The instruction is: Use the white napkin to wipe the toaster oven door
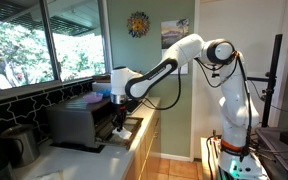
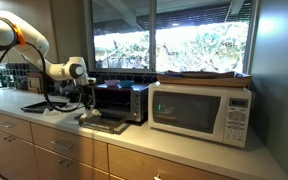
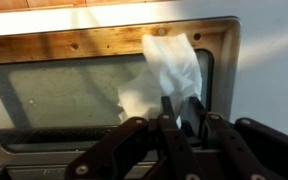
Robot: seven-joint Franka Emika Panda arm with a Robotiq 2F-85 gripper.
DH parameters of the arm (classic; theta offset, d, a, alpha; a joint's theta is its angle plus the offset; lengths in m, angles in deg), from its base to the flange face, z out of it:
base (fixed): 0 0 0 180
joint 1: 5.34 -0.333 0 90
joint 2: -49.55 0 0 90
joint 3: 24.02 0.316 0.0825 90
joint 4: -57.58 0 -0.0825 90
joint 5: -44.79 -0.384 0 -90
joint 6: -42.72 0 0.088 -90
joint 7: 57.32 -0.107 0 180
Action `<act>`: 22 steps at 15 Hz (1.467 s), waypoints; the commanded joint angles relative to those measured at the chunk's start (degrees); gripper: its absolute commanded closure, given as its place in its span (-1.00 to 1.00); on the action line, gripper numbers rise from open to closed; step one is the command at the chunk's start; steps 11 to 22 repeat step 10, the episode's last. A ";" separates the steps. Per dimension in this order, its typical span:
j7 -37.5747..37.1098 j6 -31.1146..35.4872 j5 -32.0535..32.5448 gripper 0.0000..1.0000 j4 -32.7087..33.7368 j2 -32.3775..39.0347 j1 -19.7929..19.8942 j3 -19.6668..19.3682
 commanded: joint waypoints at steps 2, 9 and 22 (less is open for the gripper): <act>5.61 -0.32 -2.40 -0.28 -3.39 -5.80 1.17 -1.06; 10.28 1.03 -5.34 -0.80 -1.70 -8.80 1.71 -0.67; 10.26 0.99 -5.32 -0.97 -1.63 -8.95 1.71 -0.65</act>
